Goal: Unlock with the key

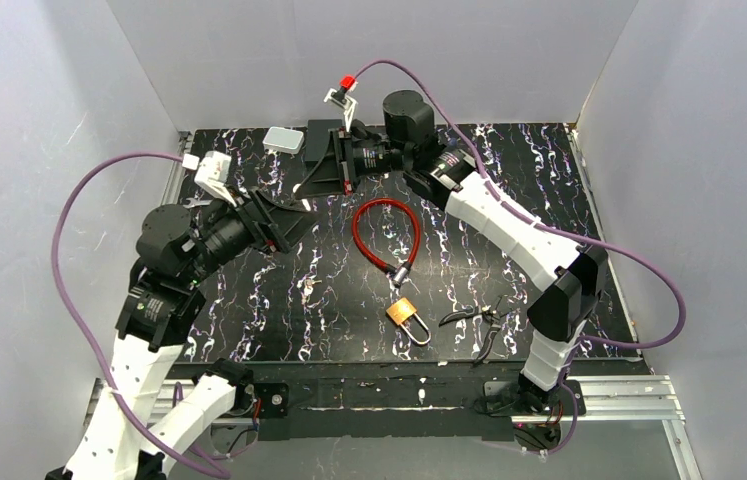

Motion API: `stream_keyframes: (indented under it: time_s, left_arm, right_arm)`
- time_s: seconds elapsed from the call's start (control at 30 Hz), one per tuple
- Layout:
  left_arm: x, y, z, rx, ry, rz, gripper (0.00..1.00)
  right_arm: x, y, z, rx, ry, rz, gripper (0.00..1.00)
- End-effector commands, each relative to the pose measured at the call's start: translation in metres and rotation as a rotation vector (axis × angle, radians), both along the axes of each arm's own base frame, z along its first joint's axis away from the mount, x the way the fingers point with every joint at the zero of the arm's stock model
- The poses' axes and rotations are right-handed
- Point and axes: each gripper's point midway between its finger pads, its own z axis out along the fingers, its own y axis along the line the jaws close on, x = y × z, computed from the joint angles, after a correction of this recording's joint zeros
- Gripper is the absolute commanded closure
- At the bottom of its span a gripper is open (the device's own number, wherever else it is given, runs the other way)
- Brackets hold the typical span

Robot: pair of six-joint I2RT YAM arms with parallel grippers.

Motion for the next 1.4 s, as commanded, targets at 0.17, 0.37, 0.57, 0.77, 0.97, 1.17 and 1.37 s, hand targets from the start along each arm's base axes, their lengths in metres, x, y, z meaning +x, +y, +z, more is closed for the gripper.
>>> stream_keyframes:
  time_s: [0.17, 0.37, 0.57, 0.77, 0.97, 1.17, 1.37]
  left_arm:
    - [-0.025, 0.021, 0.06, -0.037, -0.039, 0.071, 0.09]
    - [-0.017, 0.034, 0.06, -0.139, -0.001, 0.189, 0.21]
    - [0.001, 0.028, 0.059, -0.281, 0.009, 0.2, 0.29]
    - [0.021, 0.022, 0.067, -0.329, -0.023, 0.203, 0.36]
    - [0.03, 0.013, 0.083, -0.362, -0.085, 0.16, 0.41]
    - [0.032, 0.007, 0.082, -0.337, -0.097, 0.128, 0.48]
    - [0.034, -0.001, 0.086, -0.304, -0.119, 0.086, 0.58]
  right_arm:
    - [0.02, -0.03, 0.066, 0.228, -0.025, -0.127, 0.99]
    - [0.021, -0.043, 0.096, 0.355, 0.006, -0.13, 0.99]
    - [0.013, -0.047, 0.11, 0.399, 0.041, -0.103, 0.99]
    - [0.008, -0.052, 0.114, 0.397, 0.066, -0.103, 0.99]
    - [0.005, -0.055, 0.107, 0.382, 0.094, -0.115, 0.99]
    - [0.003, -0.057, 0.106, 0.37, 0.101, -0.119, 0.99]
    - [-0.001, -0.059, 0.103, 0.363, 0.107, -0.111, 0.99]
